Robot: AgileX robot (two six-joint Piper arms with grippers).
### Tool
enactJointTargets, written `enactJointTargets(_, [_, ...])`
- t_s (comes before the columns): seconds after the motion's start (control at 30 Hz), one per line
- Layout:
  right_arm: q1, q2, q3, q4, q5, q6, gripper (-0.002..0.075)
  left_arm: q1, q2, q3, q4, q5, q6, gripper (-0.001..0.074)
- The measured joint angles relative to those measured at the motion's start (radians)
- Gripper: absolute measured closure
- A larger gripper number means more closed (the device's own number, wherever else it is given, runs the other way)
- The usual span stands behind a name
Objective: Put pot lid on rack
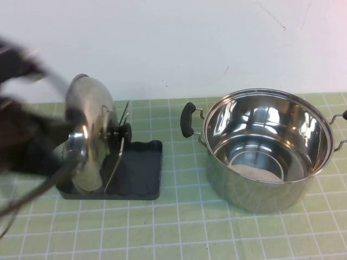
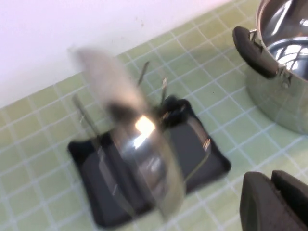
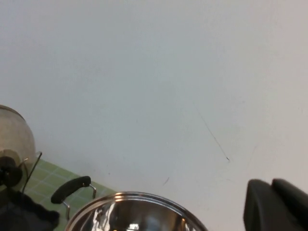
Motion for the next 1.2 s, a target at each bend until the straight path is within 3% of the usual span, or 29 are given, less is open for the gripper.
enactJointTargets(0.27, [0.0, -0.119, 0.005, 0.046, 0.217, -0.02, 0.0726, 0.0, -0.425, 0.342, 0.121, -0.012, -0.172, 0.0733])
enactJointTargets(0.53, [0.0, -0.123, 0.111, 0.38, 0.188, -0.363, 0.0727, 0.0, -0.743, 0.589, 0.17, -0.01, -0.254, 0.0733])
enactJointTargets(0.8, [0.0, -0.123, 0.229, 0.433, 0.036, -0.431, 0.0727, 0.0, -0.823, 0.681, 0.172, -0.067, -0.258, 0.0734])
enactJointTargets(1.2, [0.0, -0.123, 0.339, 0.433, 0.026, -0.44, 0.0727, 0.0, -0.823, 0.681, 0.172, -0.079, -0.264, 0.0734])
